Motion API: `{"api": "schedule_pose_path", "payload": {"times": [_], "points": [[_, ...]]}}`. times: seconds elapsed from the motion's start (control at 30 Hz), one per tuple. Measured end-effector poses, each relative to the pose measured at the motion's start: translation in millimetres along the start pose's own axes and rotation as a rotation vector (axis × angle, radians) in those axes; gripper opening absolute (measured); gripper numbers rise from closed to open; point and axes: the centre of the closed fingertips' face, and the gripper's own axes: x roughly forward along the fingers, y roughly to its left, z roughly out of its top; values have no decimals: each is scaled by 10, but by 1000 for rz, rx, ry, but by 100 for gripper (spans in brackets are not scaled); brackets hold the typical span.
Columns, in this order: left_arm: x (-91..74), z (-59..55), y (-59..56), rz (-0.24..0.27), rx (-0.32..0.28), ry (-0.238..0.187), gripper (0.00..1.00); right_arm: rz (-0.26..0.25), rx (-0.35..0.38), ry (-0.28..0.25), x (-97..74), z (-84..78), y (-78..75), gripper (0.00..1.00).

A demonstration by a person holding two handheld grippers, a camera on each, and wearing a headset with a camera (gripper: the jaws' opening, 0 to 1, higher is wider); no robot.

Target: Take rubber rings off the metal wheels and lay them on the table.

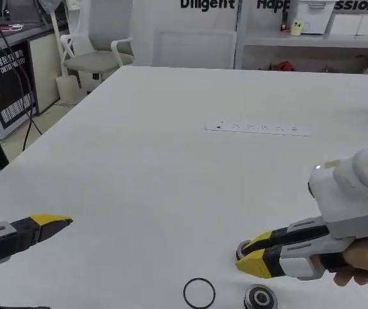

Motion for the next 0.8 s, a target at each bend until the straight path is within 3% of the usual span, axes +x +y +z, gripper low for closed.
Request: {"api": "schedule_pose_path", "payload": {"times": [0.47,0.8], "points": [[56,83,-10,-38,29,14,93,-79,-16,-93,-472,-44,-112,20],[118,190,-44,-74,58,21,92,-72,-9,-130,-586,-187,-53,25]]}}
